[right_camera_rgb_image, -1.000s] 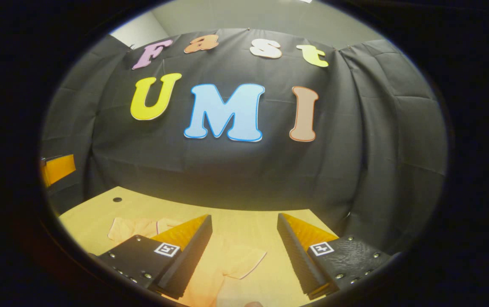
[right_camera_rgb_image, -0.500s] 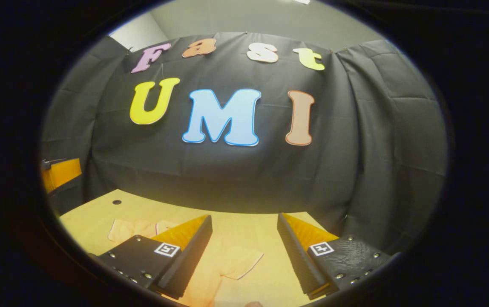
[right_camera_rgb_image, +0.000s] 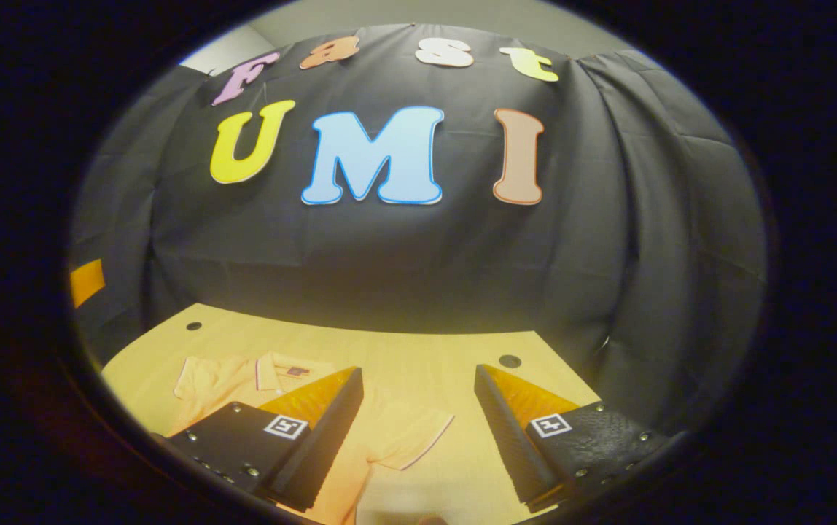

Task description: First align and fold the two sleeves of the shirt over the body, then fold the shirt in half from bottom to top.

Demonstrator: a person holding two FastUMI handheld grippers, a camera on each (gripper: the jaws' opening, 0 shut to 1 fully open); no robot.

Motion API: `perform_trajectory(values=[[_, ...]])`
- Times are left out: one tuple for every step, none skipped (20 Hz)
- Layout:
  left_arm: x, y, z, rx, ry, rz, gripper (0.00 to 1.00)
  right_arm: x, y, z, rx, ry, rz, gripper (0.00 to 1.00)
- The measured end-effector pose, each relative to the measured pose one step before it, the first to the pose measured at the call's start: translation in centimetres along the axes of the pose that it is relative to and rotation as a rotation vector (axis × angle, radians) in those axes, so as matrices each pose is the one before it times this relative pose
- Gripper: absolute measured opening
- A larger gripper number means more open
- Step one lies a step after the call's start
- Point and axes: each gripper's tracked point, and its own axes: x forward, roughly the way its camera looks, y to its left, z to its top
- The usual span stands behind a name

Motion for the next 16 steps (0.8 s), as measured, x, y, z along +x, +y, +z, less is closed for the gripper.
perform_trajectory(values=[[-0.105, 0.304, -0.005, -0.00067, -0.00089, 0.00621, 0.94, 0.774, -0.01, -0.542, 0.00117, 0.02197, 0.00146, 0.95], [-0.038, 0.282, -0.072, 0.00019, 0.00007, 0.00327, 0.94, 0.71, 0.017, -0.694, 0.00192, 0.0215, 0.00165, 0.95], [0.05, 0.238, -0.007, -0.00116, 0.00067, 0.00098, 0.95, 0.747, -0.067, -0.619, 0.00132, 0.02117, -0.00045, 0.95], [0.134, 0.143, -0.118, -0.00261, 0.00328, -0.00278, 0.94, 0.814, -0.029, -0.666, 0.00025, 0.02158, -0.00238, 0.95], [0.119, 0.074, -0.38, -0.00524, 0.00707, -0.00713, 0.94, 0.894, -0.06, -0.509, -0.00333, 0.01779, -0.00233, 0.95], [0.126, 0.08, -0.403, -0.00691, 0.00812, -0.00668, 0.94, 0.98, -0.219, -0.585, -0.00238, 0.02207, -0.01243, 0.95], [0.103, 0.162, -0.375, -0.00724, 0.00814, -0.00264, 0.94, 0.915, -0.298, -0.6, 0.00121, 0.02414, -0.01245, 0.95], [0.093, 0.103, -0.403, -0.00481, 0.00877, -0.00065, 0.93, 0.875, -0.196, -0.64, 0.00614, 0.02574, -0.01074, 0.95], [-0.021, 0.305, -0.579, -0.00156, 0.00947, 0.0043, 0.93, 0.788, -0.009, -0.756, 0.01254, 0.02763, 0.00196, 0.95], [-0.024, 0.313, -0.279, 0.00016, 0.00467, 0.00675, 0.93, 0.733, 0.091, -0.99, 0.0103, 0.02651, 0.00274, 0.96], [-0.317, 0.209, -0.05, -0.0013, 0.00123, 0.0048, 0.94, 0.85, -0.09, -0.747, 0.00378, 0.0246, -0.00299, 0.96], [-0.212, 0.087, -0.034, 0.00026, -0.00028, 0.00264, 0.93, 0.648, -0.033, -0.804, 0.00133, 0.02294, -0.00231, 0.95], [-0.377, 0.215, 0.009, 0.00086, -0.00178, 0.00856, 0.93, 0.888, -0.019, -0.568, 0.00381, 0.02486, 0.00065, 0.96], [-0.231, 0.231, 0.048, 0.00025, -0.00277, 0.00769, 0.93, 0.777, -0.034, -0.607, 0.00691, 0.0251, 0.005, 0.95], [-0.393, 0.148, 0.183, -0.00016, -0.00487, 0.00615, 0.93, 0.715, 0.021, -0.581, 0.01064, 0.02663, 0.00024, 0.96], [-0.32, 0.186, 0.174, 0.00201, -0.00261, 0.00589, 0.93, 0.68, -0.134, -0.654, 0.01536, 0.02946, -0.0001, 0.95]])
